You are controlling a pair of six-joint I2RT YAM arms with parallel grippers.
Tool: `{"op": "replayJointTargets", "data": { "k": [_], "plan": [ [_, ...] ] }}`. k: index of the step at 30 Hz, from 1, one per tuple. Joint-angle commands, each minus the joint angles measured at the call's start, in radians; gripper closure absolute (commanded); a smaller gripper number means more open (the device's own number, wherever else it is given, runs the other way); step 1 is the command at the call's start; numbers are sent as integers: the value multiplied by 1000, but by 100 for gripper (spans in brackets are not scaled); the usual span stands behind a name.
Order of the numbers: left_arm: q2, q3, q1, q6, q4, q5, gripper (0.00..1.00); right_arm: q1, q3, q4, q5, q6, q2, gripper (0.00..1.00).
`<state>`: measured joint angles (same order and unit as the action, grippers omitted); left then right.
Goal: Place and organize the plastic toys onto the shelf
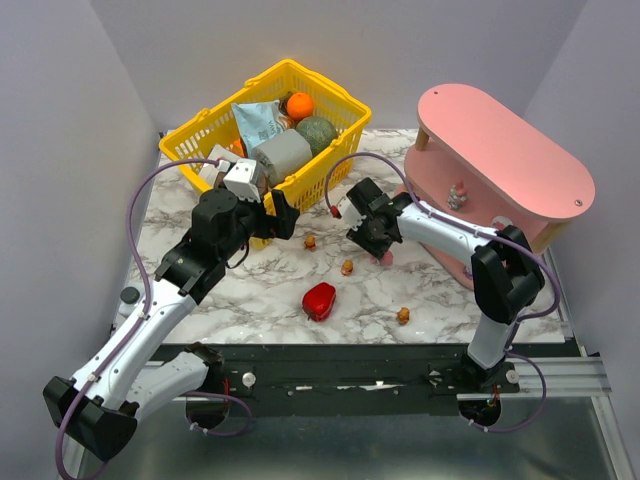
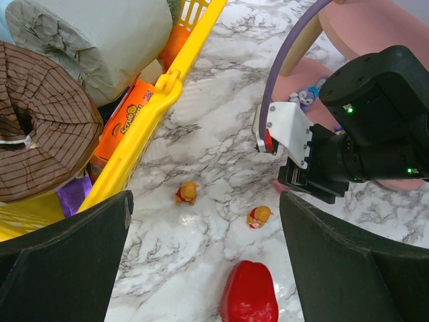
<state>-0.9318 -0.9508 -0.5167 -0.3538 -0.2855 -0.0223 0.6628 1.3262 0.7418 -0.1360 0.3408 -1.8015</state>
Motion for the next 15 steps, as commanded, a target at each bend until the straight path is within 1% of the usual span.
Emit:
{"op": "replayJointTargets", "data": {
  "k": [1,4,6,7,9,10,12,13,15],
  "plan": [
    [21,18,6,-14,23,21,1,23,-2,83,-163,-49,-5,99],
    [22,24,6,-17,26,21,1,35,-1,96,-182,-65,-13,99],
    [25,26,6,-19,29,21,1,40,1,79,-157,-80,-7,99],
    [27,26,6,-19,28,21,1,40,5,74,-134,-92,7,97],
    [31,29,6,-19,26,21,1,41,-1,45,-105,-115,30,90],
    [33,30,6,-20,28,21,1,41,-13,30,-76,-123,59,81],
    [36,32,6,-25,28,45,1,41,-31,-11,-56,-141,94,71],
    [34,35,6,-24,26,48,1,41,-42,-25,-42,-144,114,64],
    [34,37,6,-27,32,59,1,40,-73,-61,-43,-166,171,60]
  ]
}}
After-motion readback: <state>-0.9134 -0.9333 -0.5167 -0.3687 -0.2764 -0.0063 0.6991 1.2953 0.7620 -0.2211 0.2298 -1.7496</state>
